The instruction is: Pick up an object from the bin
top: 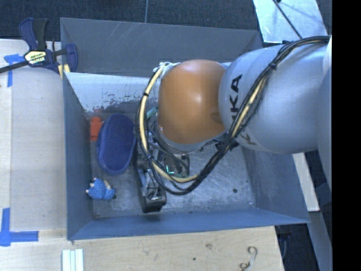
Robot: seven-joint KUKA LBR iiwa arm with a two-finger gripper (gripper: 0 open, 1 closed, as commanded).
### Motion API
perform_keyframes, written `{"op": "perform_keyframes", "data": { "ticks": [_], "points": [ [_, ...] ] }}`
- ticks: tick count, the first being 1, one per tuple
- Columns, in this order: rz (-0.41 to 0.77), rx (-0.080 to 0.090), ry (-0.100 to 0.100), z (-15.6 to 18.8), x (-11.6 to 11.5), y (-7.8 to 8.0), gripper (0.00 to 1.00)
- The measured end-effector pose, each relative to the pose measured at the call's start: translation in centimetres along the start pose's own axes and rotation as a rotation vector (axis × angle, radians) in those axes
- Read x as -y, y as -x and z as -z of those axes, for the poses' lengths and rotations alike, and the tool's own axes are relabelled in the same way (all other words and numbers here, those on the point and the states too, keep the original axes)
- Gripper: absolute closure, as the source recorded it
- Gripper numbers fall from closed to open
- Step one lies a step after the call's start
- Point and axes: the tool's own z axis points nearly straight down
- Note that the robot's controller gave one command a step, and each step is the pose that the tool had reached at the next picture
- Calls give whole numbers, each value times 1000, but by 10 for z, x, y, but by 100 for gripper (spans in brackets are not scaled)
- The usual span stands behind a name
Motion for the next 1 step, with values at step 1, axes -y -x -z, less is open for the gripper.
{"op": "perform_keyframes", "data": {
  "ticks": [1],
  "points": [
    [124, 9, 2, -124, -72, 7, 0]
  ]
}}
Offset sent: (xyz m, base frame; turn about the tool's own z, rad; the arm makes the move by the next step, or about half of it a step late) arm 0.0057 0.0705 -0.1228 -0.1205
